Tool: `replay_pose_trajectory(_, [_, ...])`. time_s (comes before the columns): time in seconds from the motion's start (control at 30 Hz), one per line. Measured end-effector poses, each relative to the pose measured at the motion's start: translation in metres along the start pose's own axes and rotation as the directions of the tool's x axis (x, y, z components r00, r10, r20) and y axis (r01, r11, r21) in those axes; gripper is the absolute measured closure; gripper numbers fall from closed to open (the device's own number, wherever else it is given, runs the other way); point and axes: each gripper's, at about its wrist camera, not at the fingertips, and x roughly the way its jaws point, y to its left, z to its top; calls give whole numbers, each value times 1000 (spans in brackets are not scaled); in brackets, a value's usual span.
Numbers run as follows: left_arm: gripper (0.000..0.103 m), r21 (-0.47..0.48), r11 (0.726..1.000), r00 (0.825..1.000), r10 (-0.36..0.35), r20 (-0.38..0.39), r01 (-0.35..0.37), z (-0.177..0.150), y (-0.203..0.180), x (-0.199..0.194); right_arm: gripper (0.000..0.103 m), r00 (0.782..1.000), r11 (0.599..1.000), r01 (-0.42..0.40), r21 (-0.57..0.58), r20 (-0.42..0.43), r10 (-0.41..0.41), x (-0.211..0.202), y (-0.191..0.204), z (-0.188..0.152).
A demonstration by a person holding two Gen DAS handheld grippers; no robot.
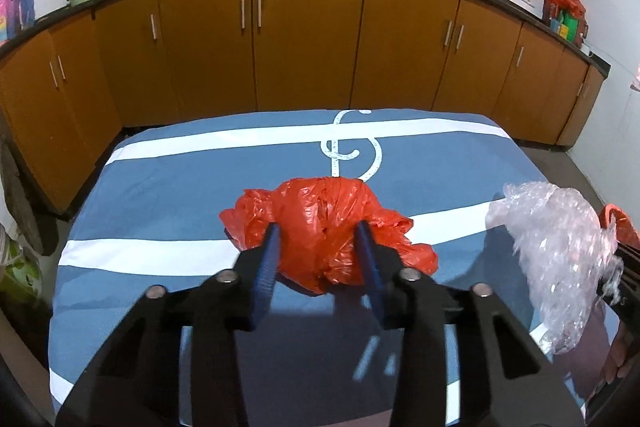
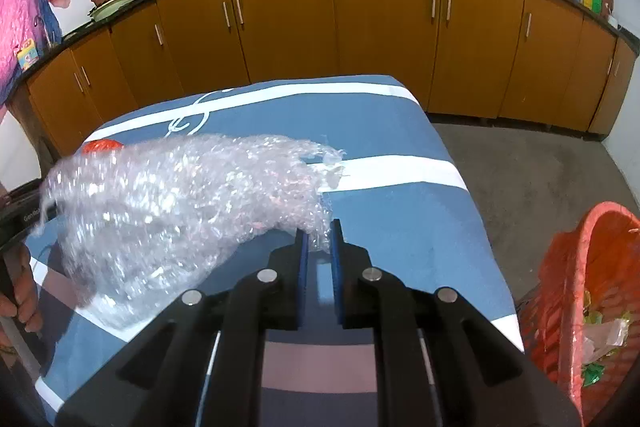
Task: Collect trash
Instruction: 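Grasp the bubble wrap with the right tool while the left grasps the red bag, then carry the red bag and bubble wrap with both tools over the wastebasket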
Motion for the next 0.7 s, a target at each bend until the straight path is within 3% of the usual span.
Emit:
replay_pose_trajectory(0.23, [89, 1, 1000, 1000, 12, 12, -12, -4, 3, -4, 91, 1000, 1000, -12, 0, 4, 12, -3, 2, -3])
replay_pose_trajectory(0.7, [91, 19, 1000, 999, 2, 47, -3, -4, -13, -37, 92, 999, 1000, 2, 11, 47, -2, -42, -9, -7])
